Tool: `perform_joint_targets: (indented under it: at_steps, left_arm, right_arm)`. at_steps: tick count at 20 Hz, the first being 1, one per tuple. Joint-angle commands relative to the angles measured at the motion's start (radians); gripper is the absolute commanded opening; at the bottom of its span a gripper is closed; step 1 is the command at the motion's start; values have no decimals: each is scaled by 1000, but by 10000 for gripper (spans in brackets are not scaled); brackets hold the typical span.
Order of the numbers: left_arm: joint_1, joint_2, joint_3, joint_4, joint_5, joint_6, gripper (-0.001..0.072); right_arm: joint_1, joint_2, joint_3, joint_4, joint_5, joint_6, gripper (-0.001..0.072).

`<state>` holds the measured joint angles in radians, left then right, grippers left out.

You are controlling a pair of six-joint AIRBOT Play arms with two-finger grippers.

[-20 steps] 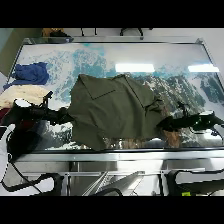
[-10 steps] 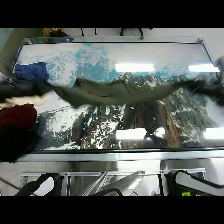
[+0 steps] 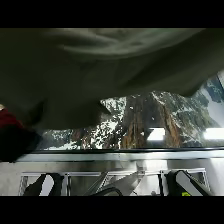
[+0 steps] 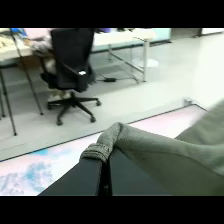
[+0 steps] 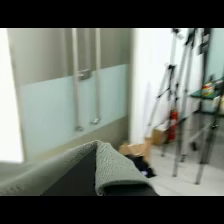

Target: Fold the shirts.

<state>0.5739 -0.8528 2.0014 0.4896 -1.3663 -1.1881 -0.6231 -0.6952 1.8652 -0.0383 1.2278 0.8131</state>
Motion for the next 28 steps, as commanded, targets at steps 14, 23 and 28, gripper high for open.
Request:
perform_joint_targets:
  at_steps: [14,23,28]
  left_arm:
    - [-496,-840,-251,354,176,27,11]
    - [-500,-1180,45,358,207,-55,11]
    - [-515,-1164,0,526,120,-108,10]
  right_arm:
    - [191,-589,-710,-254,-142,-105,20]
    - [251,-1008,-301,-125,-155,-135,21]
    - [250,-970,-233,-461,-98,34,21]
